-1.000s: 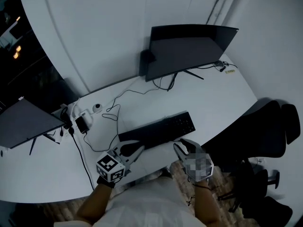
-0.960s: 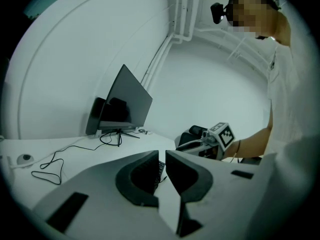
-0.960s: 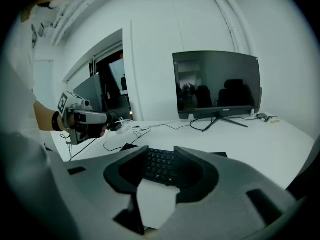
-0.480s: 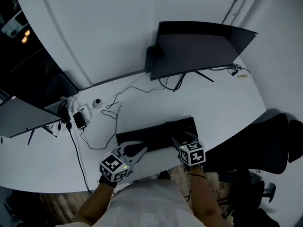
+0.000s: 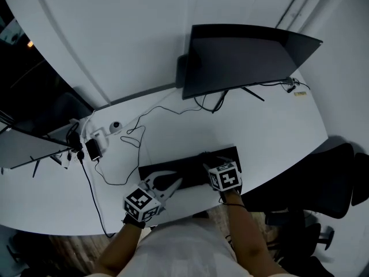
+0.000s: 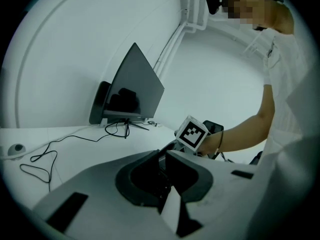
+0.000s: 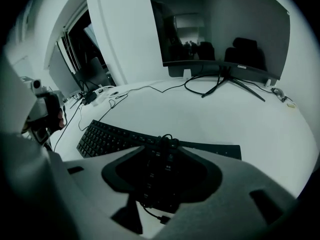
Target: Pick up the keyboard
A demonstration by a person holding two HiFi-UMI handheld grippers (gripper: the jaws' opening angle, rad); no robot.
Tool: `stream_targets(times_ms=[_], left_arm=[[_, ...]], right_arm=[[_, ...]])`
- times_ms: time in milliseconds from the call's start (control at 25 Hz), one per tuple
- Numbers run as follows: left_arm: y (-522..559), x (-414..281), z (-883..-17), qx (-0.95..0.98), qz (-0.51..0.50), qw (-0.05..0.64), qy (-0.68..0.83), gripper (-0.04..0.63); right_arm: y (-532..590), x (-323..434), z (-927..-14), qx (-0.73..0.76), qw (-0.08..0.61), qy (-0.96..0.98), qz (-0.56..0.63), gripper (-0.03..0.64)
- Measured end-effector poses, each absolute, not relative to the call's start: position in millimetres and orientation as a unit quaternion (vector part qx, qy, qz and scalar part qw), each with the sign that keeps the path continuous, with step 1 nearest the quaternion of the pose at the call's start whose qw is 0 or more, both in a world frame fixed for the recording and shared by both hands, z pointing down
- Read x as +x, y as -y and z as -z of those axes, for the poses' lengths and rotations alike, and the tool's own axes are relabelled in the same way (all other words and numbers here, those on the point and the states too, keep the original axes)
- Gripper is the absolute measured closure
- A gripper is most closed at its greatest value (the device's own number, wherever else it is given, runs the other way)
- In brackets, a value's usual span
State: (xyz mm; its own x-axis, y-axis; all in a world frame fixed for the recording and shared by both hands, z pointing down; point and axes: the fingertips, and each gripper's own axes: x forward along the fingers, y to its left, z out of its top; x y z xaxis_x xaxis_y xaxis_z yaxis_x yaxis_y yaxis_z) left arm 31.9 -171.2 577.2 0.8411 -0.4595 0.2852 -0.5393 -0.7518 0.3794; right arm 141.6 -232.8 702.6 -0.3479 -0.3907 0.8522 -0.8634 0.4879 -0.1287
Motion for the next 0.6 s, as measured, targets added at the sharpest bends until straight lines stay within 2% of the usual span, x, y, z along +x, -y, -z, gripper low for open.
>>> stream_targets(times_ms=[360, 480, 600], left_arm=[[177.3, 36.4, -585.3, 0.928, -0.093, 0.238, 0.27, 0.557], [179.0, 36.0, -585.1, 0.928, -0.093, 0.237, 0.272, 0.557], [181.2, 33.9, -583.6, 0.928, -0.096, 0.236, 0.271, 0.557]], right_arm=[[235.6, 142.7, -717.4, 0.407, 0.432, 0.747, -0.3, 0.417], [231.9, 130.9, -721.7, 0.388, 0.443, 0.749, -0.302, 0.443], [230.8, 125.9, -721.0, 0.389, 0.461, 0.744, -0.289, 0.524]])
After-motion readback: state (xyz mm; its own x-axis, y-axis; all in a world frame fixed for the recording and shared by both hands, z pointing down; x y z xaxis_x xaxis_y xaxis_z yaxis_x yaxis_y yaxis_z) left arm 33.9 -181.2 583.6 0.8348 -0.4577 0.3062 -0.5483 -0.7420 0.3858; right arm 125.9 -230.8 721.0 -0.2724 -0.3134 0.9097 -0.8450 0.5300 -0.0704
